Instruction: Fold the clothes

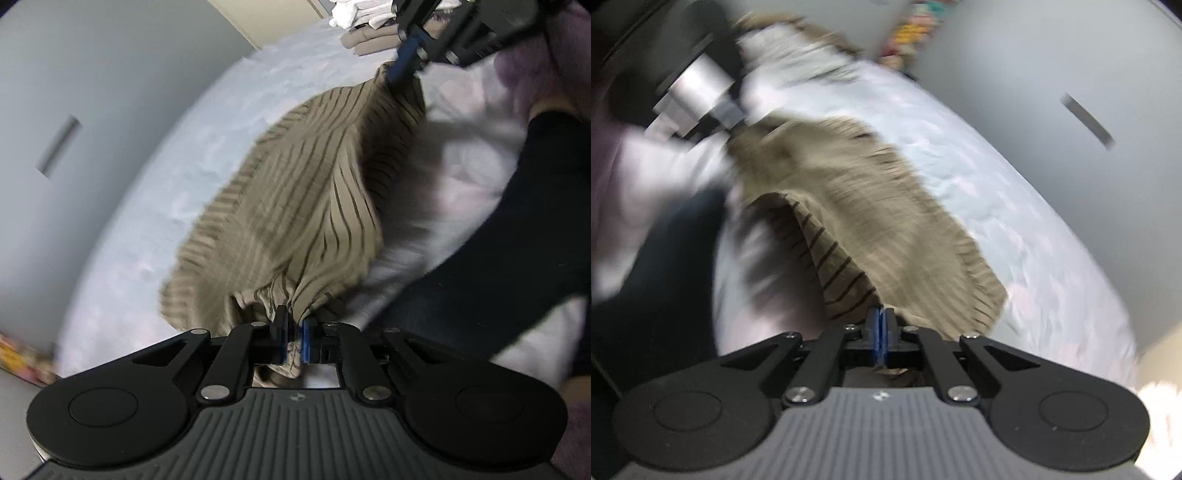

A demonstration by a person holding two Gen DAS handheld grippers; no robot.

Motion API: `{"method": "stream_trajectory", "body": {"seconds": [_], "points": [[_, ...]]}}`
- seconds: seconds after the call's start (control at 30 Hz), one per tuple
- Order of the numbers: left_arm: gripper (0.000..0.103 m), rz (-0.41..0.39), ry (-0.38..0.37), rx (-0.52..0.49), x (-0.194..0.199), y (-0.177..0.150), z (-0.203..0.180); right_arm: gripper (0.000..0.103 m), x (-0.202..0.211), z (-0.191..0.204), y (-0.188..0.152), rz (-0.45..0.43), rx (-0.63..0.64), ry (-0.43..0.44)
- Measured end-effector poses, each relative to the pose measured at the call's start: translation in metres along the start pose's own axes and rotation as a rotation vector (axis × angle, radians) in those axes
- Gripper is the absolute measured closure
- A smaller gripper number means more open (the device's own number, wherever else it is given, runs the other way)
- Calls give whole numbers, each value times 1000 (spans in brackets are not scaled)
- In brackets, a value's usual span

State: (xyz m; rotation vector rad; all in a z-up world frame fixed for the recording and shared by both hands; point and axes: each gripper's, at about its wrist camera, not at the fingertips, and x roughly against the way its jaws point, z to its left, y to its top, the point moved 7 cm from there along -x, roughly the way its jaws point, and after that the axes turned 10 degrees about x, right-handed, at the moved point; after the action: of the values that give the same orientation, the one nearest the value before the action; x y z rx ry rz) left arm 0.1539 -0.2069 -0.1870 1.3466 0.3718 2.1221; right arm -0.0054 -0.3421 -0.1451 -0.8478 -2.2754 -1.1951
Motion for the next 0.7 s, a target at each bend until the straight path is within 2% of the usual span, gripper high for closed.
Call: {"method": "stream_trajectory", "body": {"seconds": [0.1, 0.17, 0.27, 0.3, 0.37, 0.43, 0.53, 0.63, 0.7], "points": [[99, 61, -187, 58, -1, -3, 16, 101, 4, -28, 1, -3, -90, -2], [100, 103, -346, 142, -3, -2, 28, 101, 7, -36, 0, -3, -105, -1], [100, 153, -560, 273, -8, -5, 41, 101, -10, -53, 7, 9, -92, -9], [100, 157, -618, 339, -8, -8, 49, 101, -20, -58, 9, 19, -89, -9], [100, 146, -675, 502, -16, -11, 71, 101, -37, -67, 5, 49, -119, 16], [100, 113, -668, 638, -26, -14, 97, 101, -57, -74, -2, 72, -172, 61], [100, 67, -616, 795, -35, -18, 125, 101, -77, -78, -9, 75, -235, 127], [100, 73, -576, 871, -43, -16, 136, 95, -89, -77, -12, 70, -246, 138], [100, 107, -503, 881, -52, -18, 135, 93, -94, -75, -14, 67, -252, 138]]}}
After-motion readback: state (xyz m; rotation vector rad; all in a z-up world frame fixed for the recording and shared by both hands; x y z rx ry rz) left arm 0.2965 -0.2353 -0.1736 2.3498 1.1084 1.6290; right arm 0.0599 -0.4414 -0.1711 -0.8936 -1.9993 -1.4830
